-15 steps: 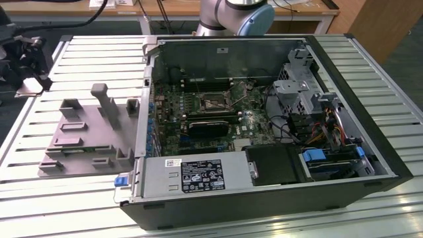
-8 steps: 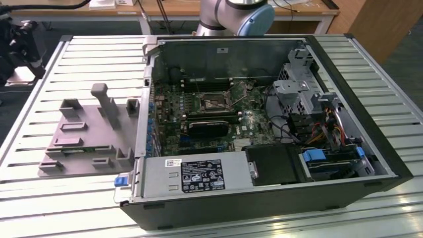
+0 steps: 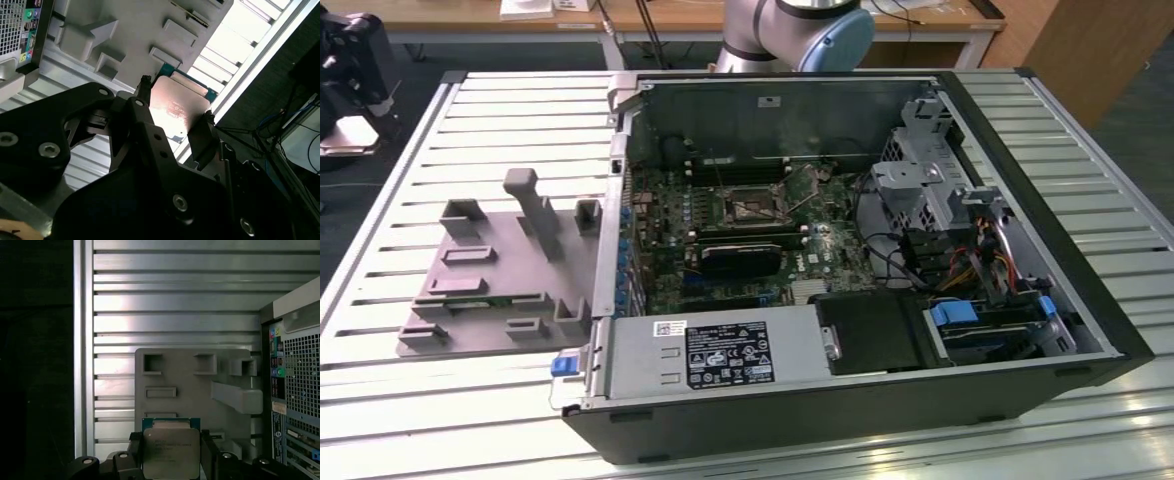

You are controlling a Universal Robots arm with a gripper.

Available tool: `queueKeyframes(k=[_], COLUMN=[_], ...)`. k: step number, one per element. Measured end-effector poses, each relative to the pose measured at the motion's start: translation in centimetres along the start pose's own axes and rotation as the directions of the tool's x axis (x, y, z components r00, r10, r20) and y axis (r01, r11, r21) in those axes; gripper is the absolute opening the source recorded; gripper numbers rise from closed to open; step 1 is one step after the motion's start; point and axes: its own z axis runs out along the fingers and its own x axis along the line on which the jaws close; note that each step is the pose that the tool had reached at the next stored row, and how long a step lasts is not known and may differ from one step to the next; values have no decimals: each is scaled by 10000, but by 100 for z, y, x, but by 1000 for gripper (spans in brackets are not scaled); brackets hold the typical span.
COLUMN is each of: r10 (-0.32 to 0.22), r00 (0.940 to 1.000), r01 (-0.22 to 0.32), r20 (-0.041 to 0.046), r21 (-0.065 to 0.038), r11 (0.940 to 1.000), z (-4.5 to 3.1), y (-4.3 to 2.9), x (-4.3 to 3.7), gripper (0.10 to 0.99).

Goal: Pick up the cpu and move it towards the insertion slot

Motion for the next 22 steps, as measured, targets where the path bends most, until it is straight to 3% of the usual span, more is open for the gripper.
queueKeyframes(k=[4, 8, 22], r10=[-1, 0, 0], r00=[10000, 10000, 10000], r01=[1, 0, 0], r20=[-5, -2, -4], r21=[3, 1, 2], r11=[10000, 10000, 10000], z=[-4, 1, 14], y=[1, 3, 17], x=[-9, -79, -481], gripper=[541, 541, 541])
